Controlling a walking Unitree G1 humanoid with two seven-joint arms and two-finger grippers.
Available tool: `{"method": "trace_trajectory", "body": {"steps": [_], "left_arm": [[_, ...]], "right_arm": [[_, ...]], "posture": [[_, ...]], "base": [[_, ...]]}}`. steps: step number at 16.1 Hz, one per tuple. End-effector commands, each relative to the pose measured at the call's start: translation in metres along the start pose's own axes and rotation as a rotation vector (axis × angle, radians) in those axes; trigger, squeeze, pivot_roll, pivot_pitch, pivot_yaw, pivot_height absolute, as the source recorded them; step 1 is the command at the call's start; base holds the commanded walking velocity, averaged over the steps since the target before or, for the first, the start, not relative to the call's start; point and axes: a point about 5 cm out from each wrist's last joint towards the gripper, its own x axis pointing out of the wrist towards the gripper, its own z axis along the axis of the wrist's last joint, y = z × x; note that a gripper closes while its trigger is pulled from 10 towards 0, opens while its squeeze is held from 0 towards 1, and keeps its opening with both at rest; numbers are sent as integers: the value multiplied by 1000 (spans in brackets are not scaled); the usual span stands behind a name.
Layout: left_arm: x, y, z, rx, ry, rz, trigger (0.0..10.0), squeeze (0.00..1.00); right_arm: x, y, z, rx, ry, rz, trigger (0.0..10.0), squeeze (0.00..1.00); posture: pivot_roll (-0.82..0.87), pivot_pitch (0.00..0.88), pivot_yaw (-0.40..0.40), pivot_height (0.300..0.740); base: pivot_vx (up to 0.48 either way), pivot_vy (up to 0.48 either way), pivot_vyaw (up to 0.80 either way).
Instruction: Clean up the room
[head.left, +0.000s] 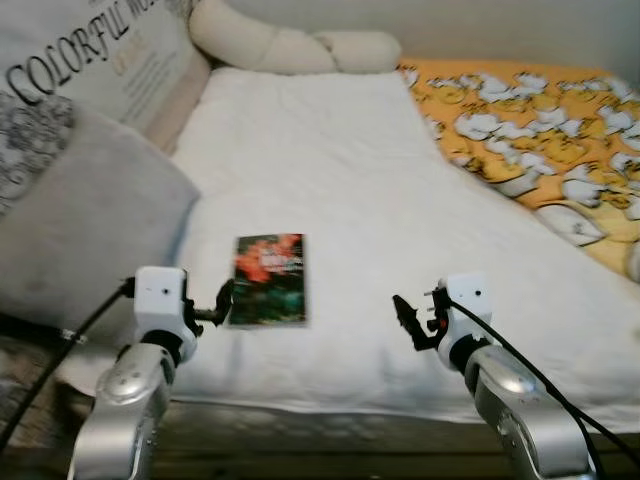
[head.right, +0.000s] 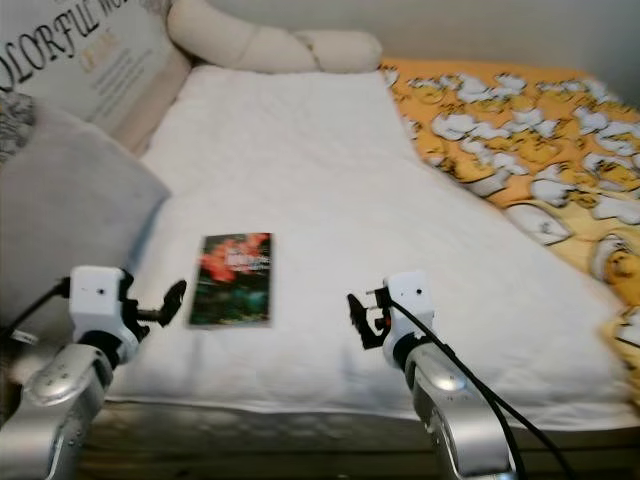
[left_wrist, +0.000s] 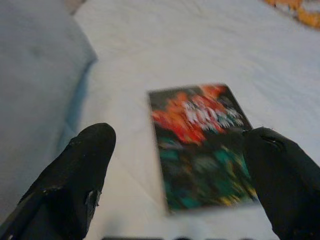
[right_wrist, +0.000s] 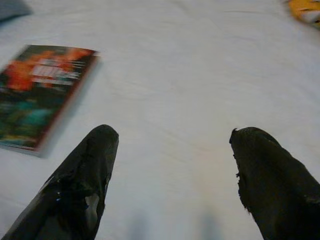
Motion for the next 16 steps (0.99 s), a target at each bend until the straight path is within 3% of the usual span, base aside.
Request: {"method": "trace_trajectory", "body": {"steps": [1,6,11,12,14,16], "left_arm": [[1,-2,7,13,-12,5,10000,1000],[0,-6,2,28,19,11,10000,1000],[2,-7,3,38,18,4,10000,1000],[3,-8,4,45,19,-4,10000,1000],[4,-8,8,60,9,-6,10000,1000],[5,-6,8,65,11,-1,10000,1000]], "right_arm": [[1,-4,-2,-21,6,-31,10000,0],[7,-8,1,-26,-5,-65,10000,0],[9,-2,2,-16,-7,-56,10000,0],[10,-4,2,-13,-8,-59,10000,106],[11,-5,2,-13,-10,-56,10000,471],[12,-2,2,-11,-12,-47,10000,1000]], "posture": [[-77,0,-28,740],[-74,0,-19,740],[-89,0,-13,740],[-74,0,-19,740],[-74,0,-20,740],[-74,0,-19,740]], "base": [[0,-480,0],[0,-480,0],[0,-480,0],[0,-480,0],[0,-480,0],[0,-480,0]]}}
